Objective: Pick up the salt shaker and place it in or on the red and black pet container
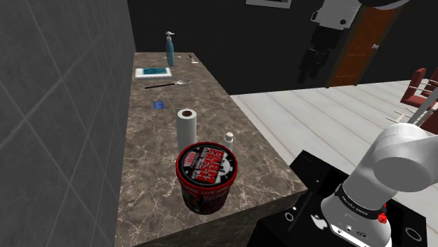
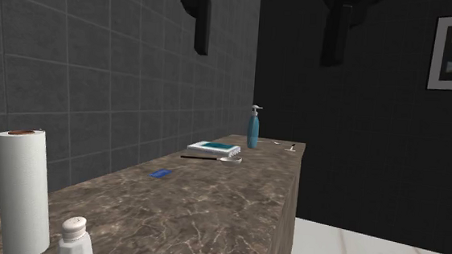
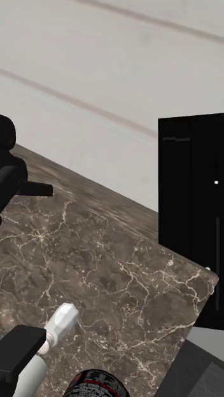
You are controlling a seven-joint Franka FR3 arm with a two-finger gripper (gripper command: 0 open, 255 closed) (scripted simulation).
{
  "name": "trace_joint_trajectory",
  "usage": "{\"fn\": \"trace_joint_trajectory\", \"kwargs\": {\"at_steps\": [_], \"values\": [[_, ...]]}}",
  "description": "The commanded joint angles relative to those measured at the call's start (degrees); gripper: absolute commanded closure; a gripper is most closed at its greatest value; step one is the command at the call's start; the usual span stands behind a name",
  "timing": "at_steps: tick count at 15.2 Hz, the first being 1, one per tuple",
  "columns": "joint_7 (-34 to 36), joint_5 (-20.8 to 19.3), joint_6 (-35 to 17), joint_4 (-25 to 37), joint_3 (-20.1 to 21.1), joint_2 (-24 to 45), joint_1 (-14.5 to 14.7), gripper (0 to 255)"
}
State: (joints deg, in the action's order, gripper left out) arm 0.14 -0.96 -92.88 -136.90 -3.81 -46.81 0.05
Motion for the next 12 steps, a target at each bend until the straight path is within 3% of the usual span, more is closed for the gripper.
{"fn": "trace_joint_trajectory", "kwargs": {"at_steps": [1,12], "values": [[0.0,0.0,0.0,0.0,0.0,0.0,0.0,0],[9.4,6.4,-19.3,-7.4,9.1,9.7,4.3,0]]}}
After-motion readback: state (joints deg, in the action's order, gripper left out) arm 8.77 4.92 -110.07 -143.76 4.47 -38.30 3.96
